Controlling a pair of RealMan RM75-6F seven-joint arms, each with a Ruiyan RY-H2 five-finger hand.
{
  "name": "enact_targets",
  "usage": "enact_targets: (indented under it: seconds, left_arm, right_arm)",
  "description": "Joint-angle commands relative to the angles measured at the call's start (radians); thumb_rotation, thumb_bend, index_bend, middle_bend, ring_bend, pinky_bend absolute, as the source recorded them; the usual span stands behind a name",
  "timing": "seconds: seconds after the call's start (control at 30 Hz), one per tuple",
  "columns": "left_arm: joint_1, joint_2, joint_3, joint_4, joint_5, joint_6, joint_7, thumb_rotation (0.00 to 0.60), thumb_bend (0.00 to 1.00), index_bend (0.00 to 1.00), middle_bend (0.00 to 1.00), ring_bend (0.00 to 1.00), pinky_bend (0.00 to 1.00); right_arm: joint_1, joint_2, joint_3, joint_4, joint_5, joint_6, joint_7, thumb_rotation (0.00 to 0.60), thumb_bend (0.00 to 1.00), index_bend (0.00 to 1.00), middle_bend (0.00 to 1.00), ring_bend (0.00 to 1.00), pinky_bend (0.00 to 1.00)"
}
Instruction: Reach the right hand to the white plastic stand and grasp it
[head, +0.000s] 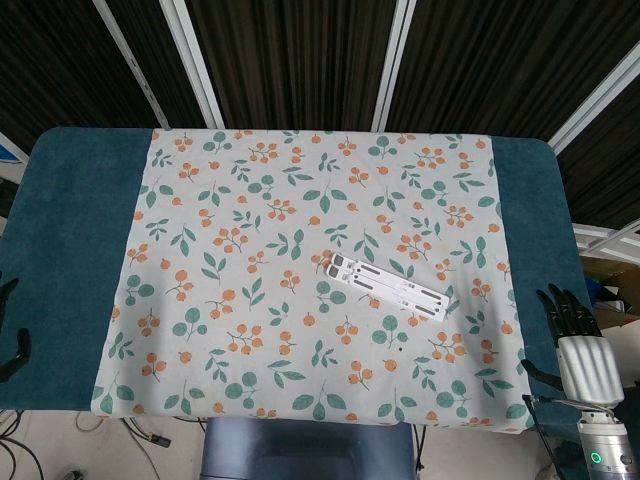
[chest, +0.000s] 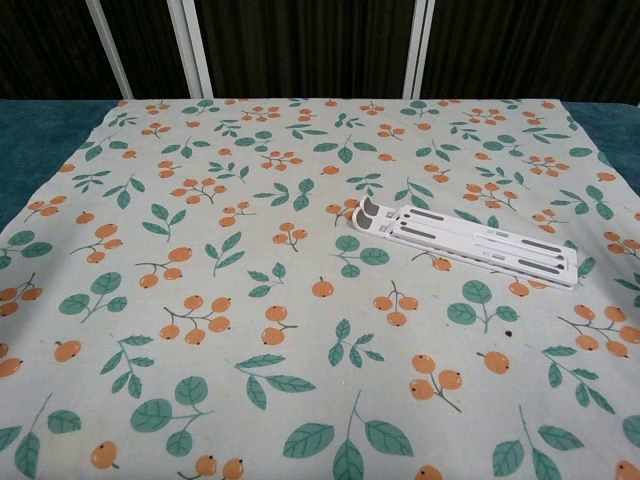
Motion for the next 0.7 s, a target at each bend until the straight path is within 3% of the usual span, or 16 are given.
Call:
enact_targets:
  seconds: [0.03, 0.7]
  left_arm:
    - [0.0, 0.0, 0.0, 0.001, 0.0, 0.0, -0.002, 0.6, 0.55, 0.09, 0.0, 0.0, 0.0]
    - [0.002, -0.002, -0.004, -0.003, -0.014, -0.003, -0.001, 0.6, 0.55, 0.1, 0.0, 0.0, 0.0]
  right_arm:
    - [-0.001, 0.0, 0.002, -0.001, 0.002, 0.0, -0.001, 0.6, 0.1, 0.02, 0.02, 0.0, 0.16]
    - [-0.001, -0.004, 0.005, -0.017, 0.026, -0.037, -0.012, 0.6, 0.09, 0.02, 0.02, 0.0, 0.16]
